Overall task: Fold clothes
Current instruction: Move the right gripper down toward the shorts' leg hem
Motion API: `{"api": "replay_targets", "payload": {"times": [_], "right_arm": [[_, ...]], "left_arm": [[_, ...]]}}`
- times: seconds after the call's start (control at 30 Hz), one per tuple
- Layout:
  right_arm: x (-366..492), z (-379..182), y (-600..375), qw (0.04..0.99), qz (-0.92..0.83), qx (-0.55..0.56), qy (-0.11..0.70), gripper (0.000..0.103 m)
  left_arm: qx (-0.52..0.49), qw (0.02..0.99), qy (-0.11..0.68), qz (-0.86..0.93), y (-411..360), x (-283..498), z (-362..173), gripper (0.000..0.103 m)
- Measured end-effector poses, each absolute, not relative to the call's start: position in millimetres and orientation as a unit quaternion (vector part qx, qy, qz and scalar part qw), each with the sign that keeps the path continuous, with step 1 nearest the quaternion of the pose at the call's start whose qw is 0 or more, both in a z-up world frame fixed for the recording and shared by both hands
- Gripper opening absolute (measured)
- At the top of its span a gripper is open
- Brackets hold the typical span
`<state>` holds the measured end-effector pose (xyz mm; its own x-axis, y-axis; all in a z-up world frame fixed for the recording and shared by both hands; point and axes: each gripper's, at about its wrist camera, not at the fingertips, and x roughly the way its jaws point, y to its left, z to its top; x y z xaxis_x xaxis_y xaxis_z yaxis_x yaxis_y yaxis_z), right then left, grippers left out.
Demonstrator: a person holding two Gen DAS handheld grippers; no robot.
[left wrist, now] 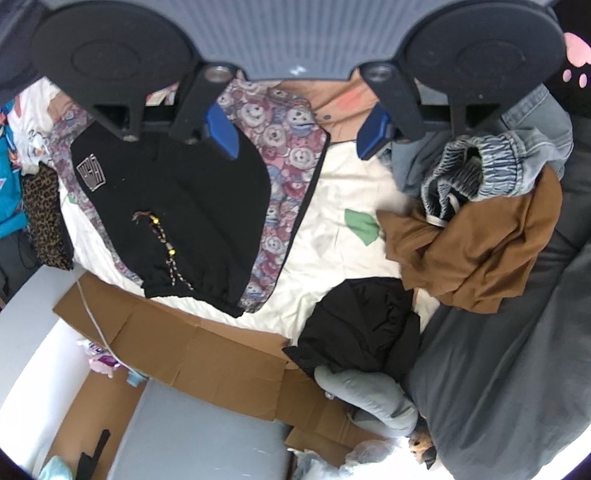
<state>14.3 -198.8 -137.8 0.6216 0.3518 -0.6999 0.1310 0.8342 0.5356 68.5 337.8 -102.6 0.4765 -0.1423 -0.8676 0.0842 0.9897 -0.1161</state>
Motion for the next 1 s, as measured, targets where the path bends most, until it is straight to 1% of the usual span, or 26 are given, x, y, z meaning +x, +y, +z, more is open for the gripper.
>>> {"api": "replay_targets", "payload": {"times": [0.27,0.4,0.67,1.0], "right_arm": [[12,-179,-174,0.846,0.065,0.279,0.450,0.082],[9,-196,-167,0.841,0.057,0.283,0.457,0.082],[2,-231,-158,0.831,0.045,0.292,0.471,0.082],[-8,-267,-142,0.814,0.051,0.304,0.493,0.083]], "left_arm": [[-0.033,0.850,0.523,-0.058,351,74,-133,0.073],[-0.038,0.842,0.535,-0.046,357,79,-150,0.070],[-0.056,0.827,0.559,-0.023,369,88,-181,0.070],[-0.039,0.808,0.588,-0.006,378,106,-210,0.070]]}}
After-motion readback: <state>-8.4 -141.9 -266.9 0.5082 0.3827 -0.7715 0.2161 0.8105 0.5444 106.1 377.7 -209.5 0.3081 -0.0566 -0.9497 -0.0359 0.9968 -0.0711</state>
